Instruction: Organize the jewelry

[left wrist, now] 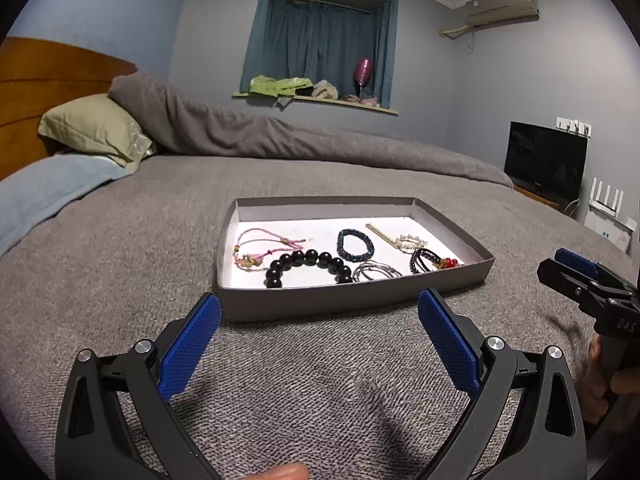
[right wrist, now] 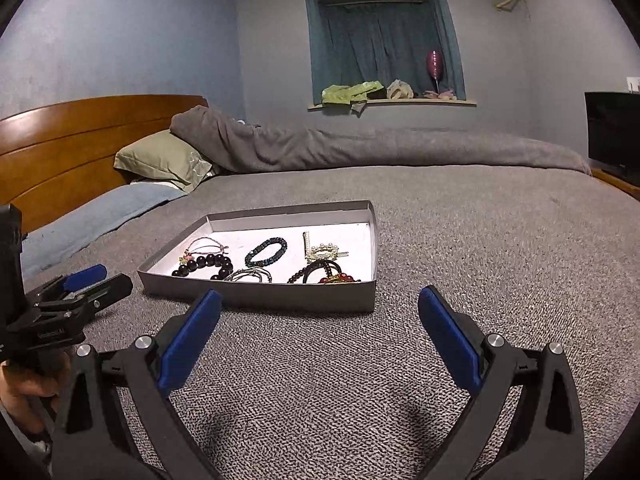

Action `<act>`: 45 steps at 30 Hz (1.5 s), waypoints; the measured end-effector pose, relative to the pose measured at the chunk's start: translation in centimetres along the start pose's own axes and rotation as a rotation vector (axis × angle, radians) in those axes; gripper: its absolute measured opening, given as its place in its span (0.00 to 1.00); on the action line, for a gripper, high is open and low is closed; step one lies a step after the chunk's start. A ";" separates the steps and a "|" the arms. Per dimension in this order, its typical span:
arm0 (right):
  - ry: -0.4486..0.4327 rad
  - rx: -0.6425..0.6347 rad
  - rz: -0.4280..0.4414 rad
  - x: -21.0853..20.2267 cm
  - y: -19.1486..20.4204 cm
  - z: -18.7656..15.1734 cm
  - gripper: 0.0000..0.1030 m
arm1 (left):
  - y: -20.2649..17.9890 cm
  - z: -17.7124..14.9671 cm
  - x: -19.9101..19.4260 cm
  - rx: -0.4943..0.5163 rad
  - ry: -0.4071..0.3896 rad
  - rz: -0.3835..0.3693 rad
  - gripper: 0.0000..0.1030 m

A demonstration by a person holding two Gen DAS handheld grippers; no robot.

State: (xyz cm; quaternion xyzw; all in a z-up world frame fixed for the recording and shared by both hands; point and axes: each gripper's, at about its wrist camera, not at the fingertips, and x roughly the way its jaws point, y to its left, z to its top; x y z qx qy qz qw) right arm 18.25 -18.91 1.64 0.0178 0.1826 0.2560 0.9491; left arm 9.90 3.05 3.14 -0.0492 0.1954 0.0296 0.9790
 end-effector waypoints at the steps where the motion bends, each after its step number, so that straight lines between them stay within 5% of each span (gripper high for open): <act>1: -0.001 -0.006 0.000 0.0 0.1 0.0 0.95 | 0.0 0.0 0.0 0.001 -0.001 -0.001 0.95; 45: -0.021 -0.047 0.005 -0.4 1.0 0.0 0.95 | -0.5 0.1 -0.3 0.028 -0.013 -0.003 0.95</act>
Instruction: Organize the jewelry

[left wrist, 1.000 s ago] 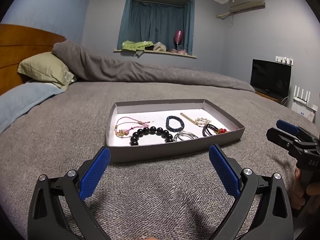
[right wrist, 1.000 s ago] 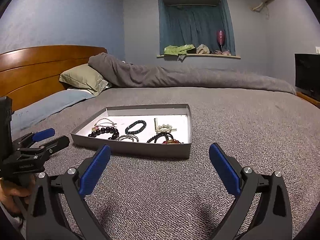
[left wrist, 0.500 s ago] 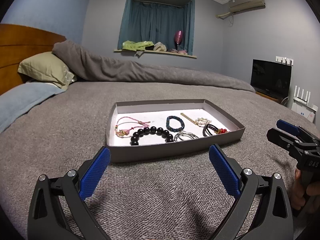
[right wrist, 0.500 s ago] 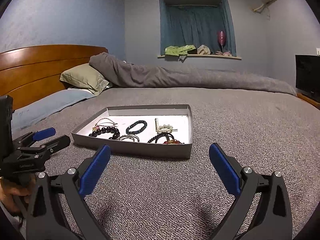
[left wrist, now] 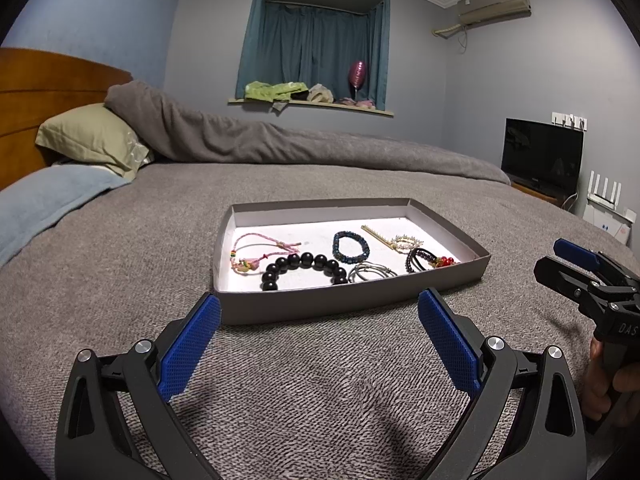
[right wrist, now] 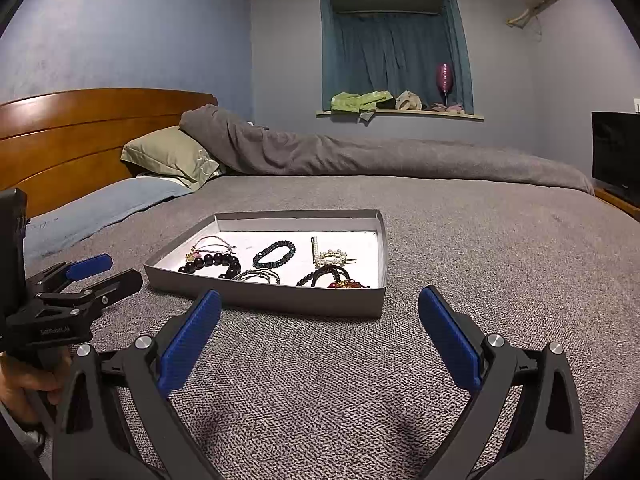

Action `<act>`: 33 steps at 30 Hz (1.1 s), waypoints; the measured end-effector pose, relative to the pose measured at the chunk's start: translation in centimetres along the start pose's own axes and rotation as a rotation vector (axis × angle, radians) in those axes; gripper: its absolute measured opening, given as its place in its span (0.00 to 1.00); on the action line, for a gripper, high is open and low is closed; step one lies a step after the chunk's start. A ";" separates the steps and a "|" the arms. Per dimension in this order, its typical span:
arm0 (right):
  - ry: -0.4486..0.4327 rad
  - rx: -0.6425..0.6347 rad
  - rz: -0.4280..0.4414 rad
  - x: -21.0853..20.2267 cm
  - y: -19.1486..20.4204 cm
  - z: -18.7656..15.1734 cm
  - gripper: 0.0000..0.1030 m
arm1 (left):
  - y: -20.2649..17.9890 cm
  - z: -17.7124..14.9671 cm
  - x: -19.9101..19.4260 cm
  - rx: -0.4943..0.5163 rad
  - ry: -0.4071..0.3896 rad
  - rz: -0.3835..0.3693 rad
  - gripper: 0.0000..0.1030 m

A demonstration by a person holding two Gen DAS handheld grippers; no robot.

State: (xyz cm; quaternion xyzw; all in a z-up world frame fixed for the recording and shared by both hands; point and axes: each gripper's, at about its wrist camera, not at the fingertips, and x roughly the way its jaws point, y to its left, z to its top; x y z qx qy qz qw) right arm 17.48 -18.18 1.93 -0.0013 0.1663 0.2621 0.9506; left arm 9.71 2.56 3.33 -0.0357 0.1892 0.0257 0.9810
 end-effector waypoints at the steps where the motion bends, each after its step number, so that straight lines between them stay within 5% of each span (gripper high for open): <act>1: 0.000 0.000 0.000 0.0 0.0 0.0 0.95 | 0.0 0.0 0.0 0.000 0.000 0.000 0.95; 33: 0.000 -0.003 0.000 0.1 0.1 0.0 0.95 | -0.1 0.0 -0.1 0.007 0.001 0.003 0.95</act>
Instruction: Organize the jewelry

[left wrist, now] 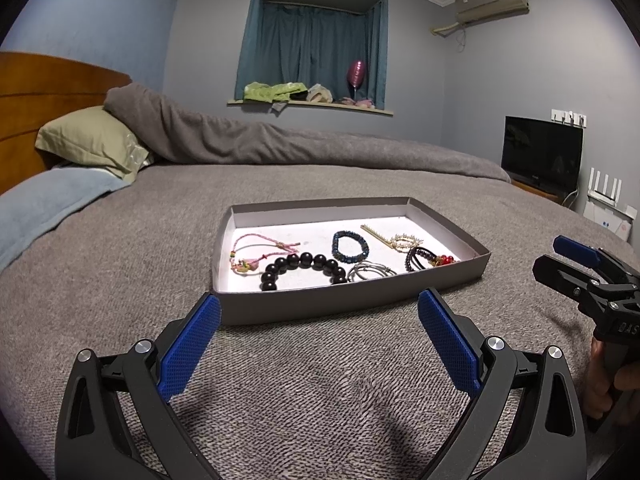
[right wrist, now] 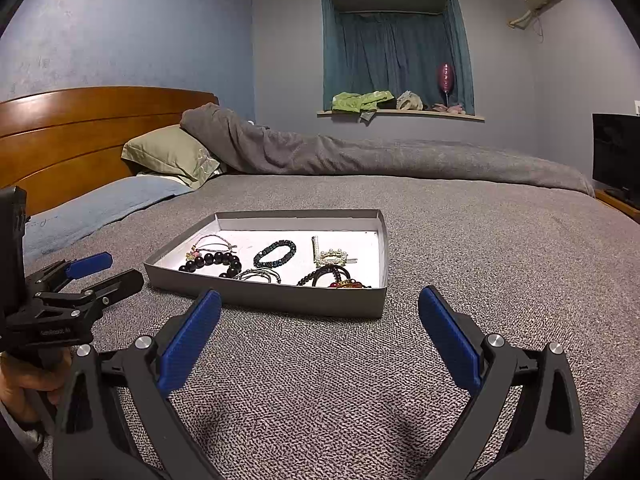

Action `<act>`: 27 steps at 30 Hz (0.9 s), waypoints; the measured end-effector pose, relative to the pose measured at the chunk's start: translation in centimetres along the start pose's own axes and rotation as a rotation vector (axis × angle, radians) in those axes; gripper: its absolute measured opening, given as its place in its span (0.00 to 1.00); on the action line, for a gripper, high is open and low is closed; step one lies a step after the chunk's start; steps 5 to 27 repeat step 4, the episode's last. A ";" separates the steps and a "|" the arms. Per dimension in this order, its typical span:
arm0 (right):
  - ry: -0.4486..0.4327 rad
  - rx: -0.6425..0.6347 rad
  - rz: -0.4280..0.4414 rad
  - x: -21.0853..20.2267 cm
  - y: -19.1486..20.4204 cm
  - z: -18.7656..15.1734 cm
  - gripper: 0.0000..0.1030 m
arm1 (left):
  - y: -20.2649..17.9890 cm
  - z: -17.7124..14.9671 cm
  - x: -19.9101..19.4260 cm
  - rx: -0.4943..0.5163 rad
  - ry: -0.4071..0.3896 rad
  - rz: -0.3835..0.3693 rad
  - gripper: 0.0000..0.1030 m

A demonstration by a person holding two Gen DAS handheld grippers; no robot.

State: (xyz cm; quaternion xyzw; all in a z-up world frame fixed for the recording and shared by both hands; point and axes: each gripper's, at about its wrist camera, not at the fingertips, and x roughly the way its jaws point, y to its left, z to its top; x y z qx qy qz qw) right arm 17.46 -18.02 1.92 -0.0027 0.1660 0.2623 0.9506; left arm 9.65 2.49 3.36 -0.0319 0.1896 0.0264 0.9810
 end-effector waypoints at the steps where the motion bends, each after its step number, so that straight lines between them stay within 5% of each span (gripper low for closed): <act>1: 0.000 0.000 0.000 0.0 0.0 0.0 0.95 | 0.0 0.0 0.0 0.000 0.001 0.000 0.95; 27: 0.003 -0.001 0.003 0.1 0.0 0.0 0.95 | 0.0 0.0 0.0 0.003 0.003 0.001 0.95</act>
